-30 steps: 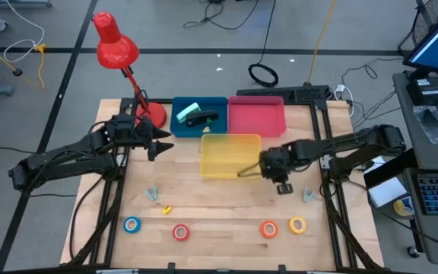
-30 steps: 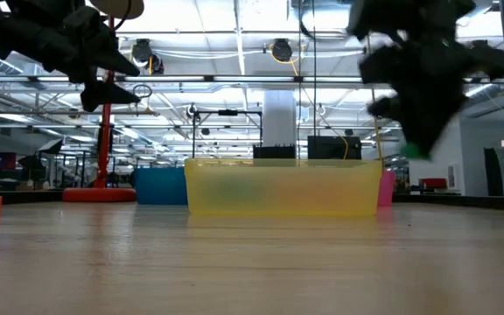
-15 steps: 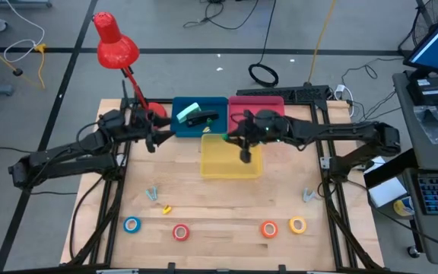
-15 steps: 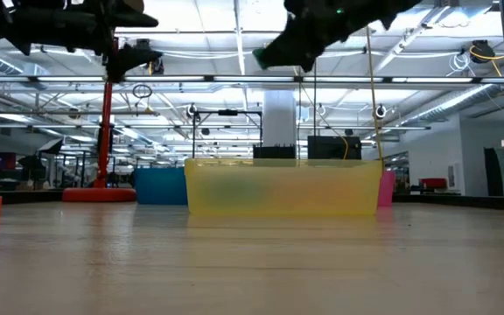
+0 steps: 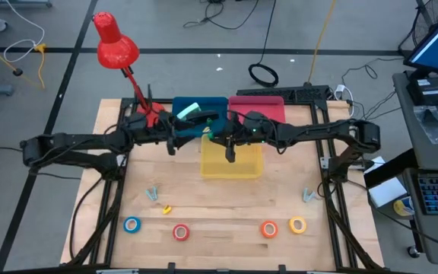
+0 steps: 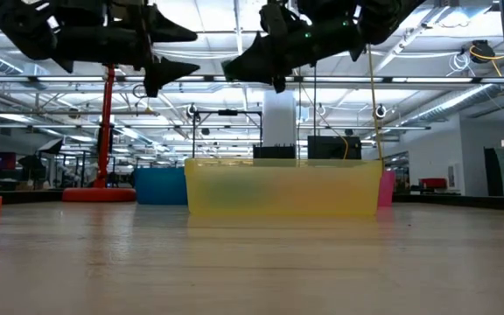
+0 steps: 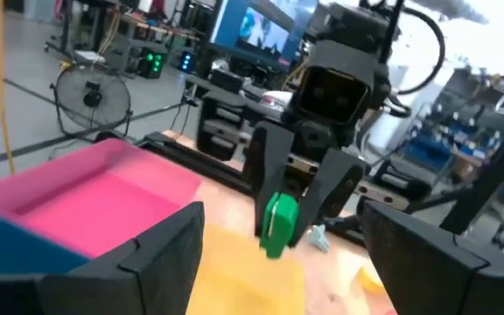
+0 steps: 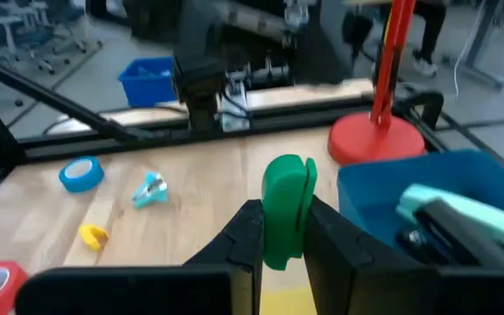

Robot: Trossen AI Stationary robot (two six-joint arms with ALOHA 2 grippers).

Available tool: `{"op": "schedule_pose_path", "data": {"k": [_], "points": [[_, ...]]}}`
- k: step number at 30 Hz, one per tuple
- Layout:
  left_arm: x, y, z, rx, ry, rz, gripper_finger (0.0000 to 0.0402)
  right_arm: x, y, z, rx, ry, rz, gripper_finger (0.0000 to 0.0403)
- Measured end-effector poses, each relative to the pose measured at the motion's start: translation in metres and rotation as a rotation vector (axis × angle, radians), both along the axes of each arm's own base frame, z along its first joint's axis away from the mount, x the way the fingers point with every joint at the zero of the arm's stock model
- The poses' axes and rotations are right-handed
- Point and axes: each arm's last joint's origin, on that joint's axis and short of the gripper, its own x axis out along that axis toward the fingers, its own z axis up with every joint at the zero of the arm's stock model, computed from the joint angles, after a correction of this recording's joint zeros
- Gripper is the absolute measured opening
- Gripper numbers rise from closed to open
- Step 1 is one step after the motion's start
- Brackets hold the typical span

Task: Pick and place Stapler, Stapler remover, tape
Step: Put the green stapler into the blue bin

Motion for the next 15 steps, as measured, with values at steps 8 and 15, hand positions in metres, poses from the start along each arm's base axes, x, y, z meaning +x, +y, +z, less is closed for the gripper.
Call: {"op": "schedule_pose_path", "data": {"k": [8, 15], "points": [[0.033, 0.005, 0.002, 0.076, 0.054, -0.027, 0.0308, 0.006, 0.0, -0.003, 0.013, -0.046, 0.038, 0.0047], [0.045, 0.009, -0.006, 0.064, 0.133, -0.037, 0.0308, 0.006, 0.0, -0.002, 0.049, -0.058, 0.03, 0.0047]]}}
